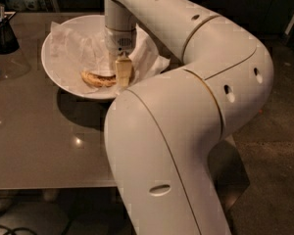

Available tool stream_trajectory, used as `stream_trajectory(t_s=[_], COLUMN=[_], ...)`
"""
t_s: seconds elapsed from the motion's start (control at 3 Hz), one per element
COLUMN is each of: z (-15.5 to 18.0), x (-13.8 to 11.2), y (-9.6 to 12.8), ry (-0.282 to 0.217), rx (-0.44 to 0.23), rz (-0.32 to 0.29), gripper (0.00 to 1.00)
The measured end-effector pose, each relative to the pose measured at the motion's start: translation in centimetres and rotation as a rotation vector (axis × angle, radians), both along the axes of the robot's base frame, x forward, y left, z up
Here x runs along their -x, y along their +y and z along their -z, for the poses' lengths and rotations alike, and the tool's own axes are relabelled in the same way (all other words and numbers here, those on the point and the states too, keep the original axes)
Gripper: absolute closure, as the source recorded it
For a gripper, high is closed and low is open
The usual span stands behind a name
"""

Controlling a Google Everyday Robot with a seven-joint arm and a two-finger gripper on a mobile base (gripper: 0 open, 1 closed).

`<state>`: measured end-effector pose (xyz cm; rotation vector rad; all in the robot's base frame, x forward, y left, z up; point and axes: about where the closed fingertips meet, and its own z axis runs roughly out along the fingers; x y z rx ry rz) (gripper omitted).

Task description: Pick banana from white bowl

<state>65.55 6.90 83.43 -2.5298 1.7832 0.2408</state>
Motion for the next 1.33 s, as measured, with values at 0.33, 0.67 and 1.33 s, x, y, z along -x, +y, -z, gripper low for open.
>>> stream_trajectory(t_s=[0.33, 0.67, 1.33], z=[-0.2, -0.5, -1.0], x=[0.0, -0.2, -0.6], y=[0.0, -1.3, -0.9], ry=[0.000, -0.038, -0.082], rx=[0.000, 0.025, -0.005], rz=[0.001, 0.044, 0.047], gripper=[0.61, 0.85, 1.00])
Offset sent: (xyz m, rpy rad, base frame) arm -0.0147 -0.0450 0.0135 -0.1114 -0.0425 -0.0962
